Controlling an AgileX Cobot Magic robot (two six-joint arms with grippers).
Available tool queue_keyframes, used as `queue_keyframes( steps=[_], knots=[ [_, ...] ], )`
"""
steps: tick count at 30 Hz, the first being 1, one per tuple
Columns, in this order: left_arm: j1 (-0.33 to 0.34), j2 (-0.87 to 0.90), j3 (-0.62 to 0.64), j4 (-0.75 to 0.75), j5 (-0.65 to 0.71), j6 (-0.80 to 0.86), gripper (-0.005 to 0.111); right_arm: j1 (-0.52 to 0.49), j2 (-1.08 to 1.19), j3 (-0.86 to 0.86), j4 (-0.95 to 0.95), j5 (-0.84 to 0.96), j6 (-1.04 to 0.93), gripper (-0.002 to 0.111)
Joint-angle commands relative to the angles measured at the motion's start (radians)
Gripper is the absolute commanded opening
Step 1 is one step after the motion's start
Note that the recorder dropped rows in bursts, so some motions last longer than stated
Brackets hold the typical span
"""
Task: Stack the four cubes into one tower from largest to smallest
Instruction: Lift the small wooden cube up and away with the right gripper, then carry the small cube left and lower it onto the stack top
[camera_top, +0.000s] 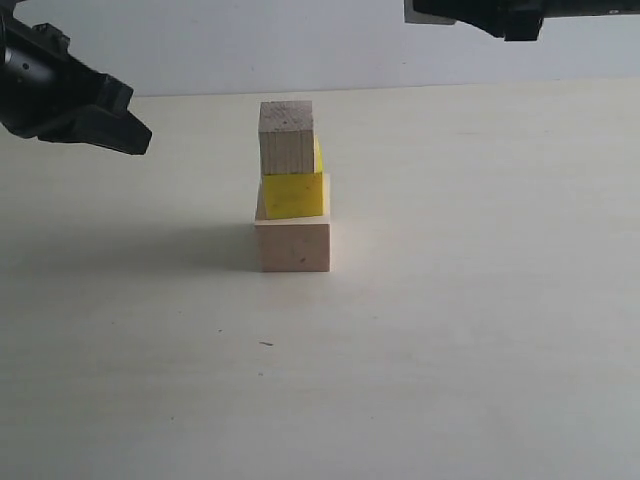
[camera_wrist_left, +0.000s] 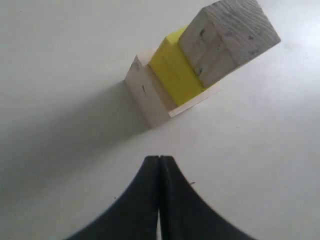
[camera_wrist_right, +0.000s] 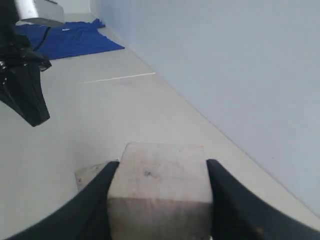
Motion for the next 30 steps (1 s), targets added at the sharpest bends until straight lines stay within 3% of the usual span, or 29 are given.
queue_keyframes(
  steps=[1, 6, 14, 30],
  knots=[
    [0.000, -0.008, 0.002, -0.003, -0.010, 0.004, 0.000, 0.002, 0.015, -0.002, 0.051, 0.047, -0.058, 0.000],
    [0.000, -0.008, 0.002, -0.003, -0.015, 0.004, 0.000, 0.051, 0.118, -0.042, 0.115, 0.047, -0.144, 0.000],
    [0.000, -0.008, 0.002, -0.003, -0.015, 0.004, 0.000, 0.210, 0.185, -0.158, 0.021, 0.047, -0.144, 0.000],
    [0.000, -0.008, 0.002, 0.065, -0.074, 0.004, 0.000, 0.260, 0.274, -0.184, 0.016, 0.047, -0.142, 0.000]
  ],
)
